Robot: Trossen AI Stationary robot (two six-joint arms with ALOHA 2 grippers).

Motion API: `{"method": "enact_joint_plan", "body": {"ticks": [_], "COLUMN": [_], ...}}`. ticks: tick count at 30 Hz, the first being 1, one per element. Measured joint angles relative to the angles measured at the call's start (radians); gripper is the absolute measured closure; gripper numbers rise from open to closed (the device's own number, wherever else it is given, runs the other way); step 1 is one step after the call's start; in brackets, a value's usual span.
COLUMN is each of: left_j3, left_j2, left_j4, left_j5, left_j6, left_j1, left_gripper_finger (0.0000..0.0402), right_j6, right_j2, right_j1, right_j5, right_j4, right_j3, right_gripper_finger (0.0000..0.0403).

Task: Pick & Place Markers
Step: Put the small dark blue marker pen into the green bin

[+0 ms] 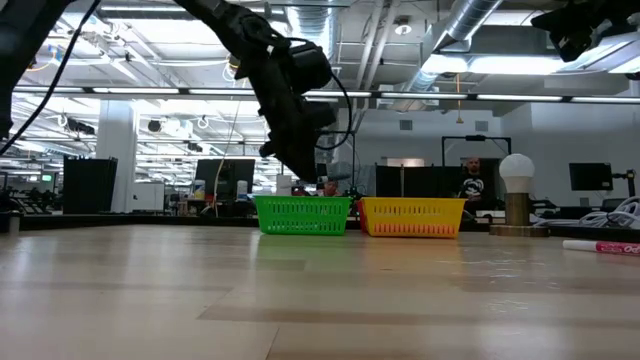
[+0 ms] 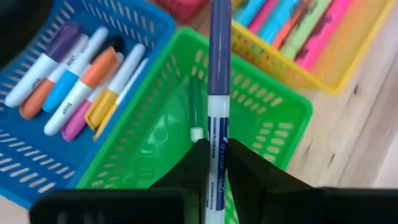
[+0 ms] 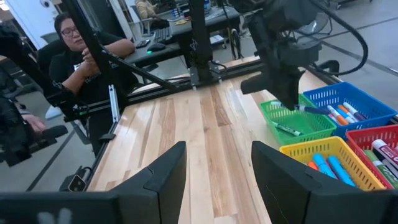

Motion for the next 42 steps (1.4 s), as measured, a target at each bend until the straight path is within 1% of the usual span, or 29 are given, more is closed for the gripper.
{"method": "enact_joint_plan", "body": {"ticks": [8, 13, 17, 24, 32, 36, 42], "left_j3": [-0.008, -0.081, -0.12, -0.123, -0.123, -0.123, -0.123], "left_j2": [0.0, 0.001, 0.001, 0.002, 0.002, 0.002, 0.002], "left_j4": [-0.022, -0.021, 0.028, 0.082, 0.084, 0.084, 0.085], "left_j5": [0.0, 0.003, 0.0, 0.0, 0.0, 0.0, 0.0], "left_j6": [0.058, 0.061, 0.052, 0.049, 0.05, 0.044, 0.035], "left_j1": [0.002, 0.007, 0.012, 0.01, 0.01, 0.01, 0.01], "left_gripper_finger": [0.0353, 0.0353, 0.0353, 0.0353, 0.0352, 0.0344, 0.0317], "right_j6": [0.0, 0.0, 0.0, 0.0, 0.0, 0.0, 0.0], "right_j2": [0.0, 0.0, 0.0, 0.0, 0.0, 0.0, 0.0], "right_j1": [0.0, 0.0, 0.0, 0.0, 0.0, 0.0, 0.0], "right_j5": [0.0, 0.0, 0.0, 0.0, 0.0, 0.0, 0.0], "right_j4": [0.0, 0.0, 0.0, 0.0, 0.0, 0.0, 0.0], "right_j3": [0.0, 0.0, 0.0, 0.0, 0.0, 0.0, 0.0], "right_gripper_finger": [0.0233, 0.0233, 0.0233, 0.0233, 0.0233, 0.0233, 0.0233]}}
